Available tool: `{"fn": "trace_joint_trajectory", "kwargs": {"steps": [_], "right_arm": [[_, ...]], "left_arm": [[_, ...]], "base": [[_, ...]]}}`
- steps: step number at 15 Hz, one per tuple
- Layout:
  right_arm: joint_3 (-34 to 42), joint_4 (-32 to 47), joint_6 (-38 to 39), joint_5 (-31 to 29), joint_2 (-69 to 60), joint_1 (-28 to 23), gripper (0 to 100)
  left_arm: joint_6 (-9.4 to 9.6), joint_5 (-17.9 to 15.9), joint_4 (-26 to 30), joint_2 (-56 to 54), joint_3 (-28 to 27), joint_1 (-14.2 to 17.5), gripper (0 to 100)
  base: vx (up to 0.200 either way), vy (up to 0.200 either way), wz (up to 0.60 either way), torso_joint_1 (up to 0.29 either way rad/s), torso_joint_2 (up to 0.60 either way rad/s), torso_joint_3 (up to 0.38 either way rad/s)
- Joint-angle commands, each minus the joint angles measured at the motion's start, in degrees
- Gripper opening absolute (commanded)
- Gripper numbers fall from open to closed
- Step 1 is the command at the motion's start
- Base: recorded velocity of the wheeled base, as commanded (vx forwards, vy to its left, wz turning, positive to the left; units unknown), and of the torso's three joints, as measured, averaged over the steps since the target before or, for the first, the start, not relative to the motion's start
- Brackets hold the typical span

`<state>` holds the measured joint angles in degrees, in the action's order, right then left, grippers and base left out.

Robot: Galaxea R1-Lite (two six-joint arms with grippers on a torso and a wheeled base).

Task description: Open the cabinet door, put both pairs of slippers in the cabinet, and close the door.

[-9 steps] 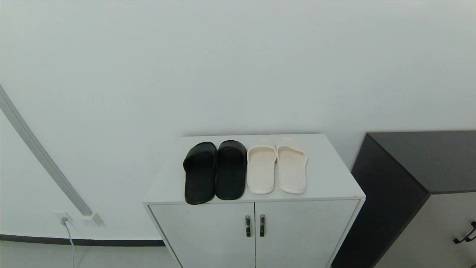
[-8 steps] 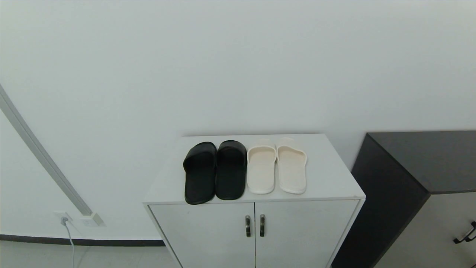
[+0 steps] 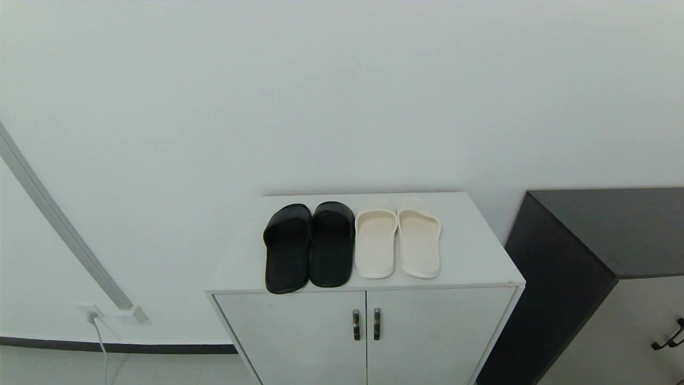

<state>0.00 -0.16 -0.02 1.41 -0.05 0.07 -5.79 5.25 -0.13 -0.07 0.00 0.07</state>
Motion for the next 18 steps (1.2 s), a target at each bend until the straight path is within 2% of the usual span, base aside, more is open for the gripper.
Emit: {"fn": "trace_joint_trajectory", "kwargs": {"steps": [1,2,3,4,5,6,10,11,13,15,18], "right_arm": [[0.0,-0.1,0.0,0.1,0.0,0.0,100],[0.0,-0.1,0.0,0.0,0.0,0.0,100],[-4.4,-0.8,1.2,-0.1,0.6,0.2,100],[-13.6,1.4,4.5,-0.2,4.5,1.4,100],[-17.5,5.3,5.0,-0.1,8.3,2.4,100],[-18.5,7.5,4.3,0.7,11.0,2.7,100],[-16.7,6.6,3.9,7.6,20.9,2.7,100],[-16.6,2.9,4.0,10.1,27.5,2.7,100],[-16.8,-5.1,3.9,10.9,37.5,3.3,100],[-17.4,-18.3,4.2,9.0,51.6,9.6,100],[-22.2,-27.4,8.0,-6.7,63.9,25.4,100]], "left_arm": [[-0.10,0.0,0.0,0.1,0.0,0.0,0],[-0.10,0.0,0.0,0.1,0.0,0.0,0],[-0.01,0.0,0.0,0.1,0.0,0.0,0],[-0.01,0.0,0.0,0.1,0.0,0.0,0],[-0.01,0.0,0.0,0.1,0.0,0.0,0],[-0.01,0.0,0.0,0.1,0.0,0.0,0],[-0.10,0.0,0.0,0.1,0.0,0.0,0],[-0.01,0.0,0.0,0.1,0.0,0.0,0],[-0.01,0.0,0.0,0.1,0.0,0.0,0],[-0.01,0.0,0.0,0.1,0.0,0.0,0],[-0.01,0.0,0.0,0.1,0.0,0.0,0]], "base": [[0.000,0.000,0.00,0.000,0.00,0.000],[0.000,0.000,0.00,0.000,0.00,0.000],[0.000,0.000,0.00,0.000,0.00,0.000],[0.000,0.000,0.00,0.000,0.00,0.000],[0.000,0.000,0.00,0.000,0.00,0.000],[0.000,0.000,0.00,0.000,0.00,0.000],[0.000,0.000,0.00,0.000,0.00,0.000],[0.000,0.000,0.00,0.000,0.00,0.000],[0.000,0.000,0.00,0.000,0.00,0.000],[0.000,0.000,0.00,0.000,0.00,0.000],[0.000,0.000,0.00,0.000,0.00,0.000]]}}
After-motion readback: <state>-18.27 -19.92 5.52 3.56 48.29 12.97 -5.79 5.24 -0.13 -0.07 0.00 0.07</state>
